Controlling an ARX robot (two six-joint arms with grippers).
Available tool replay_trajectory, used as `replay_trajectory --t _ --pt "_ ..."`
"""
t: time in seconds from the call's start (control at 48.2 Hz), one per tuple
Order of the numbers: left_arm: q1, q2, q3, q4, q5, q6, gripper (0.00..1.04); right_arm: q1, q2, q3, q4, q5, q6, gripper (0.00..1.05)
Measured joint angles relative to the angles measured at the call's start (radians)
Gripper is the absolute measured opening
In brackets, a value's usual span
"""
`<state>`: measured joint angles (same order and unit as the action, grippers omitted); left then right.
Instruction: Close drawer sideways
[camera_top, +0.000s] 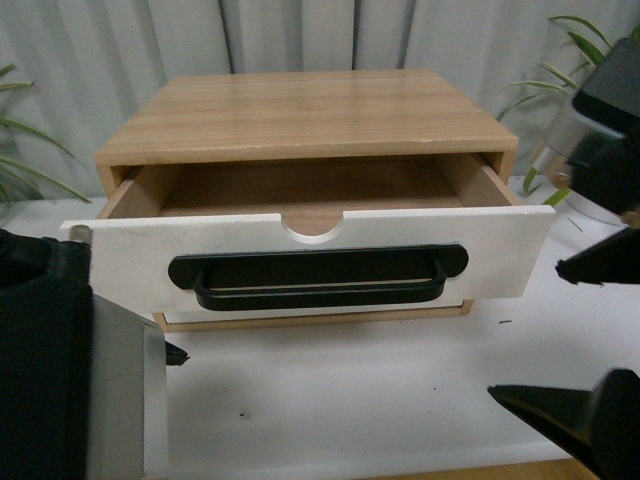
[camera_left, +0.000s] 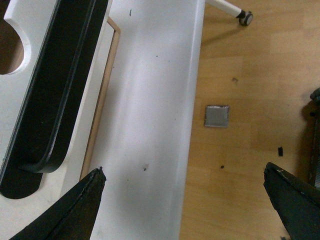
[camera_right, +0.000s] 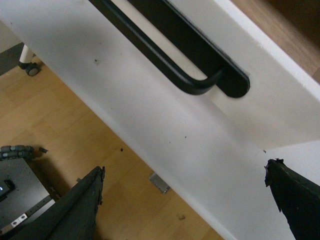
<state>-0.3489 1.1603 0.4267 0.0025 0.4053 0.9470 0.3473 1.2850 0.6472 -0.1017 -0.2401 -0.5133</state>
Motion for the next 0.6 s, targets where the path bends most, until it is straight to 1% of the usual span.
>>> replay_trajectory --t 0.394,0.601 --pt "0.025 0.183 0.084 0.157 -0.047 0.031 0.98 0.027 0.175 0.127 0.022 0.0 -0.038 0.98" --pt "0.047 0.262 0.144 0.19 -0.073 0.032 0.98 0.032 0.254 0.205 0.009 0.006 -0.05 0.98"
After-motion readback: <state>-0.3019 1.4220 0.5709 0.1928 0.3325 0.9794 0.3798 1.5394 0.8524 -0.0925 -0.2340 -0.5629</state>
